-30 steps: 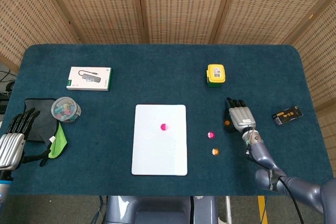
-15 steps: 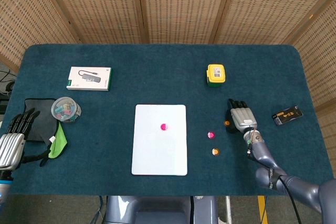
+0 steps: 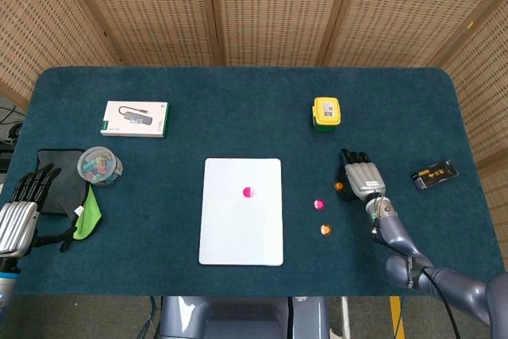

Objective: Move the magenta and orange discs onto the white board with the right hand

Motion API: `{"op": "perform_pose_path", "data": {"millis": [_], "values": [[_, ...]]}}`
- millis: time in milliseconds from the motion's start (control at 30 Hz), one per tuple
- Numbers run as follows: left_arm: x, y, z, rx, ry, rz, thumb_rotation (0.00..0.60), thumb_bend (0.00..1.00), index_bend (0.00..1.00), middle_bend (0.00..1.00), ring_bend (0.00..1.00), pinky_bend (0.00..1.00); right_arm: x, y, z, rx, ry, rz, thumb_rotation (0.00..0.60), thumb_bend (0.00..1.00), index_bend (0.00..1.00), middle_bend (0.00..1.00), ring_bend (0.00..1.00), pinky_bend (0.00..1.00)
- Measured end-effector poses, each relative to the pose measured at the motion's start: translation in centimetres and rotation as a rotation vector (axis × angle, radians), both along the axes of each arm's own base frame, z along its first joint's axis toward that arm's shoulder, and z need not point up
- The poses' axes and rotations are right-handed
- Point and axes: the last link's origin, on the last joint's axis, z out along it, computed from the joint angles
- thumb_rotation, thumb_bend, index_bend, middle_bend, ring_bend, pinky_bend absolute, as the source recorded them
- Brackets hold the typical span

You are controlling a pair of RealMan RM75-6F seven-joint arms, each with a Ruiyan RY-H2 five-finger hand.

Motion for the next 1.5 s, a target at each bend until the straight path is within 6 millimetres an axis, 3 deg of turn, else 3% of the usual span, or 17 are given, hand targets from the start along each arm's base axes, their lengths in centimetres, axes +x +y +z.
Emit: {"op": "perform_pose_path", "data": {"millis": [167,367,500,700,1167,1367,1433,1500], "values": [[0.0,0.0,0.0,-0.002,-0.002,-0.002,0.600,0.00,0.00,0.00,0.00,0.00,2.7,0.4,-0.4,0.025,-0.029,0.065,0.600,0.40,0.57,0.00,0.00,0.00],[0.0,0.0,0.0,-0.002,-0.006,-0.002,0.600,0.00,0.00,0.00,0.00,0.00,7.6,0.4,-1.8,0.064,-0.020,0.198,0.600,0.40,0.57,0.00,0.00,0.00],[0.0,-0.1,0.1,0.000,-0.013,-0.001,0.600,0.00,0.00,0.00,0.00,0.00,10.8,0.2,-3.8,0.090,-0.014,0.250,0.600,0.40,0.57,0.00,0.00,0.00],[-0.1,-0.1,0.3,-0.003,-0.022,0.000,0.600,0.00,0.00,0.00,0.00,0.00,13.5,0.6,-6.4,0.120,-0.002,0.268,0.600,0.40,0.57,0.00,0.00,0.00],[-0.1,-0.1,0.3,-0.007,-0.020,-0.001,0.600,0.00,0.00,0.00,0.00,0.00,17.1,4.0,-9.2,0.200,0.000,0.391,0.600,0.40,0.57,0.00,0.00,0.00],[-0.1,-0.1,0.3,-0.009,-0.020,0.001,0.600,0.00,0.00,0.00,0.00,0.00,17.8,5.5,-10.1,0.232,0.007,0.439,0.600,0.40,0.57,0.00,0.00,0.00],[-0.1,-0.1,0.2,-0.010,-0.021,0.002,0.600,0.00,0.00,0.00,0.00,0.00,17.9,5.9,-10.3,0.240,0.009,0.453,0.600,0.38,0.51,0.00,0.00,0.00],[-0.2,0.0,0.3,-0.010,-0.021,0.002,0.600,0.00,0.00,0.00,0.00,0.00,18.1,6.2,-10.5,0.247,0.010,0.466,0.600,0.28,0.33,0.00,0.00,0.00]]}}
